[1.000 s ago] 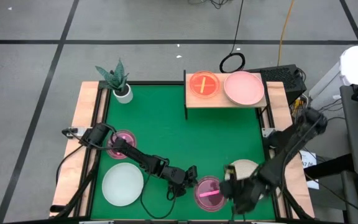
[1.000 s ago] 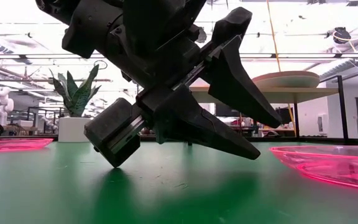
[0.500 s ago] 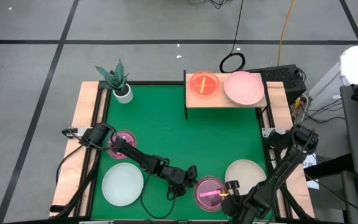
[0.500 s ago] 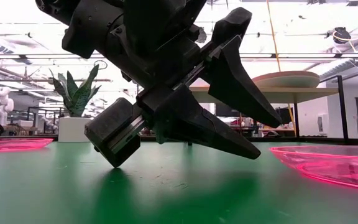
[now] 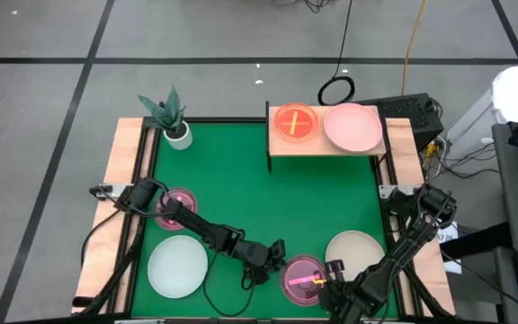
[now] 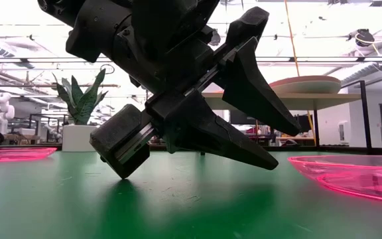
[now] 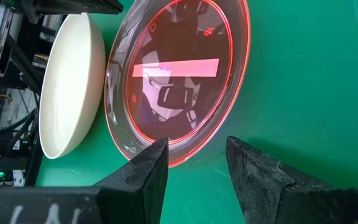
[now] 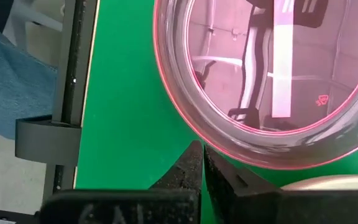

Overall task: Place and stack plates onto a shelf
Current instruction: Stack the right small pink plate on top of the small orange plate on the shelf

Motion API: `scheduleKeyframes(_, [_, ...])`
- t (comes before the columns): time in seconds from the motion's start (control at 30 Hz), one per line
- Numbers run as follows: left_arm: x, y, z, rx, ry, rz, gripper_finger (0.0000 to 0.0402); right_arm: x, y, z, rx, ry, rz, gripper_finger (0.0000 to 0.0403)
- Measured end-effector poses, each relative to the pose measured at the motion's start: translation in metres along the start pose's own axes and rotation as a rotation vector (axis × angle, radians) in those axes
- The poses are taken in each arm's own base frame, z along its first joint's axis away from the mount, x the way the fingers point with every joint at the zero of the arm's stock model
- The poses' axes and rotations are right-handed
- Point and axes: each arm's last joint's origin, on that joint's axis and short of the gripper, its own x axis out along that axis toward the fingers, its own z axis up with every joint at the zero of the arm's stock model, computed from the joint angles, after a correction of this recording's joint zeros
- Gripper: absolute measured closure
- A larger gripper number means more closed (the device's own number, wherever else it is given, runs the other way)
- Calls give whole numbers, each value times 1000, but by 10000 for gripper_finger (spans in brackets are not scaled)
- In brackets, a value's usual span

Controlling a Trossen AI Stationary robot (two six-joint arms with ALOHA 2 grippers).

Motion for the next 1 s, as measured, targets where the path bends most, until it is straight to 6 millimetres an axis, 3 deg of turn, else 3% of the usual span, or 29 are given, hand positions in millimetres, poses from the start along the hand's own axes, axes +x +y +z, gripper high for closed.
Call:
scheduleKeyframes(0.47, [0, 0, 0, 6, -1, 1, 234, 17, -7, -11, 29, 16, 10, 403])
scheduleKeyframes(1.0, [0, 0, 0, 84, -17, -19, 234, 23, -19, -5, 37, -7, -20, 403])
